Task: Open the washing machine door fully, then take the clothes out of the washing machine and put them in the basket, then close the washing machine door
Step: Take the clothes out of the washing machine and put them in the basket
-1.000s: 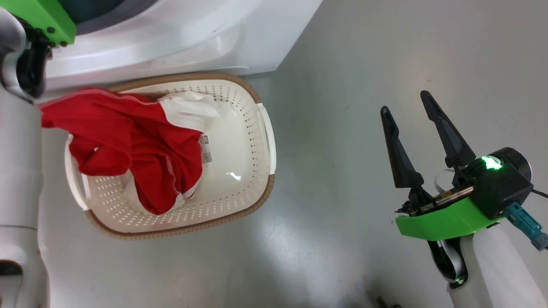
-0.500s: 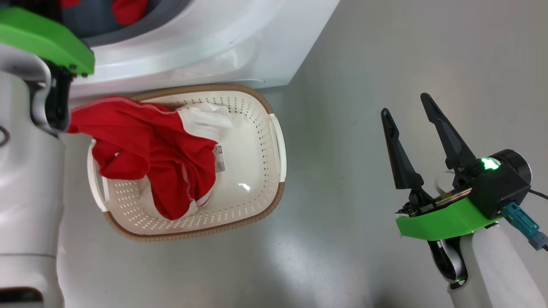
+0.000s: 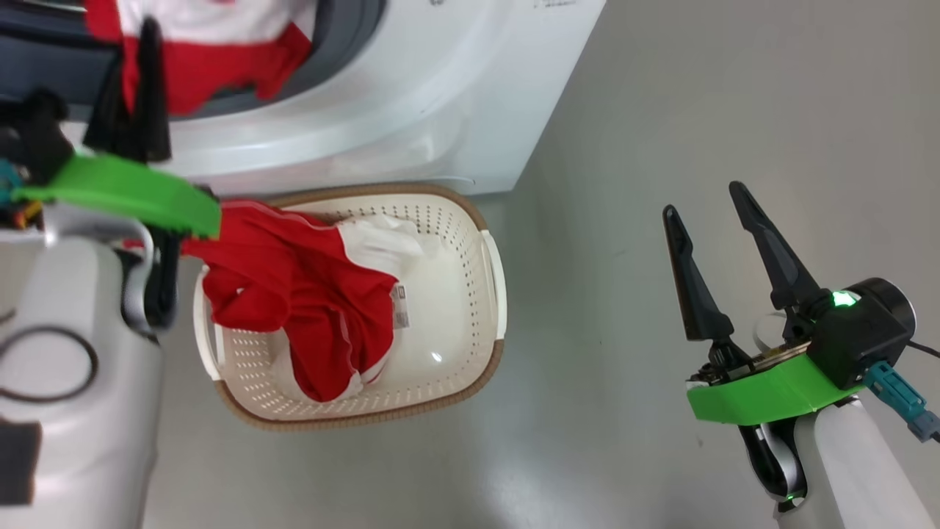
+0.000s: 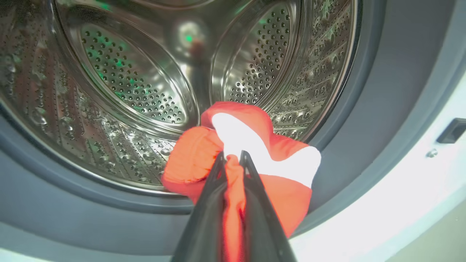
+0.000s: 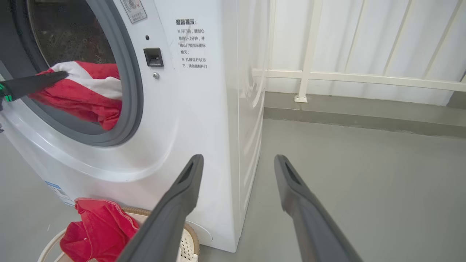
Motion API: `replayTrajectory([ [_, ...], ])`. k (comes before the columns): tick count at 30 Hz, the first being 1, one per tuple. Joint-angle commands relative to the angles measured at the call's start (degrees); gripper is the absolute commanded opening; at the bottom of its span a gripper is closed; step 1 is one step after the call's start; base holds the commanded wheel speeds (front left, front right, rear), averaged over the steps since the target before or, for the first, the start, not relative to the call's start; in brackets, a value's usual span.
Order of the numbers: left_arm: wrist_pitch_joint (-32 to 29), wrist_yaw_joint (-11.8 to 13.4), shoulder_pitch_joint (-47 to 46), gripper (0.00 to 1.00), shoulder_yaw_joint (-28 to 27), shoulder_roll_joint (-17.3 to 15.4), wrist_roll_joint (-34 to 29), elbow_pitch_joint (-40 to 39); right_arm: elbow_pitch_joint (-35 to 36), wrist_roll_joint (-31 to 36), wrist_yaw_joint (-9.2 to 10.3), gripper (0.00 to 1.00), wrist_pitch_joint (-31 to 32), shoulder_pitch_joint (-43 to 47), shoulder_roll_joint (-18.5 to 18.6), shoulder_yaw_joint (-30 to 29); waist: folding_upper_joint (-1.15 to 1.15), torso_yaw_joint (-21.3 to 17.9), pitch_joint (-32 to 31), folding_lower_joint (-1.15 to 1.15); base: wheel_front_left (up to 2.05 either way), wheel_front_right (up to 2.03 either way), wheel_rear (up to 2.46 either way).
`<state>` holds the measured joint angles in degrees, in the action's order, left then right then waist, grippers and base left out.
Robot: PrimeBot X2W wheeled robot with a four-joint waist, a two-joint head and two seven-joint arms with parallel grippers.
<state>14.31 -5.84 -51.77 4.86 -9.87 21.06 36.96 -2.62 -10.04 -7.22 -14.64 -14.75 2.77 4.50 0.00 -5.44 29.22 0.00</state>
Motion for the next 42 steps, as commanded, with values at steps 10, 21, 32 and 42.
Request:
replayTrajectory([
  [10,0.7,1.4,12.9,0.00,-1.7,-0.5,-1.5,-10.4,0.2,0.1,-0.26,1.00,-0.4,3.2,0.1,0.4,0.00,2.2,-7.6,0.00,0.00,0.00,0.00],
  [21,0.7,1.9,24.7,0.00,-2.7,1.4,-3.1,-18.7,-0.8,-0.5,-0.26,1.00,-0.4,5.6,0.1,-0.3,0.00,2.8,-15.2,0.00,0.00,0.00,0.00],
  [32,0.7,3.0,33.3,0.00,-4.0,3.7,-3.7,-25.8,-0.8,-0.1,-0.26,1.00,-0.4,8.2,0.1,-2.5,0.00,3.3,-19.2,0.00,0.00,0.00,0.00],
  [42,0.7,3.1,39.4,0.00,-4.0,5.7,-3.2,-30.8,-0.6,-0.5,-0.26,1.00,-0.4,9.2,0.1,-3.0,0.00,3.5,-20.9,0.00,0.00,0.00,0.00],
])
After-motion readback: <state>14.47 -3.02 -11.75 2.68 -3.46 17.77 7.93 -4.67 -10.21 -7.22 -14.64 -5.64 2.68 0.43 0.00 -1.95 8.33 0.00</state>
